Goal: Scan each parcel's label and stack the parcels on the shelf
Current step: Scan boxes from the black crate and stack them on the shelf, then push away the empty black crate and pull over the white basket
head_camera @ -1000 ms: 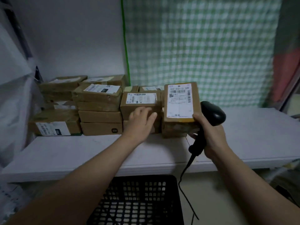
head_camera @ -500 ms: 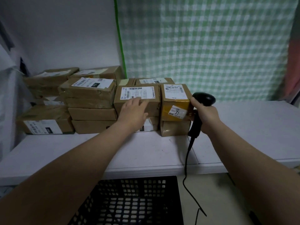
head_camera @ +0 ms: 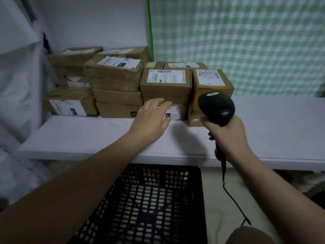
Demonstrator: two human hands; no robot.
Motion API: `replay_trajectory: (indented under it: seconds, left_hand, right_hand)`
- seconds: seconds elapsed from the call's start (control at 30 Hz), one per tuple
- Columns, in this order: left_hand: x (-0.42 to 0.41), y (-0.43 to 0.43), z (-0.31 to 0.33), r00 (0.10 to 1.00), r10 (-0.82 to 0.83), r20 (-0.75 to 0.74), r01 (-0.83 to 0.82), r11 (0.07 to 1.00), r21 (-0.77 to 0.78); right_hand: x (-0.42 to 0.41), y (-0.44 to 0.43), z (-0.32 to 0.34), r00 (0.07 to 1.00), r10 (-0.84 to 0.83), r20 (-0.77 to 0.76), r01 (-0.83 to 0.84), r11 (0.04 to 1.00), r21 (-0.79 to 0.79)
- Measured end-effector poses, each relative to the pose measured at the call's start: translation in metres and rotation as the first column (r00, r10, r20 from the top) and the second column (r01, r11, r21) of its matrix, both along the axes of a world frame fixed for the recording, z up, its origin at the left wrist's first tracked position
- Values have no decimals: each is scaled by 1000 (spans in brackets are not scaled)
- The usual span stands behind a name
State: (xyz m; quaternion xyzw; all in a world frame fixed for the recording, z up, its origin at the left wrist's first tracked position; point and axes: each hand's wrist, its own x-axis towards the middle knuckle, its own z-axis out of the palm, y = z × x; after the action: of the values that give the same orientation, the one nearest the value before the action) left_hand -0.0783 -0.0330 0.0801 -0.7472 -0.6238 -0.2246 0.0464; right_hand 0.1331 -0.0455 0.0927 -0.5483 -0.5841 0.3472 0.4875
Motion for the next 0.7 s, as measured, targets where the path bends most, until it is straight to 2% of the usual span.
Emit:
replay_trajectory:
  seconds: [0.1, 0.2, 0.27, 0.4, 0.47, 0.57, 0.7]
  left_hand:
    - [-19, -39, -35, 997, 58, 58, -56, 998, -35]
    - [-43, -83, -85, 987, 133, 92, -120, 983, -138]
    - [-55, -114, -117, 972, 211, 100, -184, 956, -230]
    - [-66, -180, -176, 942, 332, 57, -287, 879, -381]
    - [-65, -211, -202, 935, 353, 29, -301, 836, -459]
    - [-65, -246, -236, 934, 350, -66, -322, 751, -576]
    - [-69, -273, -268, 940, 277, -199, -336, 642, -689]
  right_hand:
    - [-24, -25, -30, 953, 235, 190, -210, 967, -145]
    - [-44, -46, -76, 835, 451, 316, -362, 882, -303]
    - [-51, -60, -110, 749, 548, 372, -407, 824, -394]
    - [-50, -92, -163, 585, 675, 449, -432, 728, -532]
    - [-47, -109, -182, 541, 712, 448, -433, 692, -577]
    - [-45, -135, -213, 470, 753, 460, -463, 654, -598]
    - [-47, -163, -257, 277, 792, 544, -447, 607, -657]
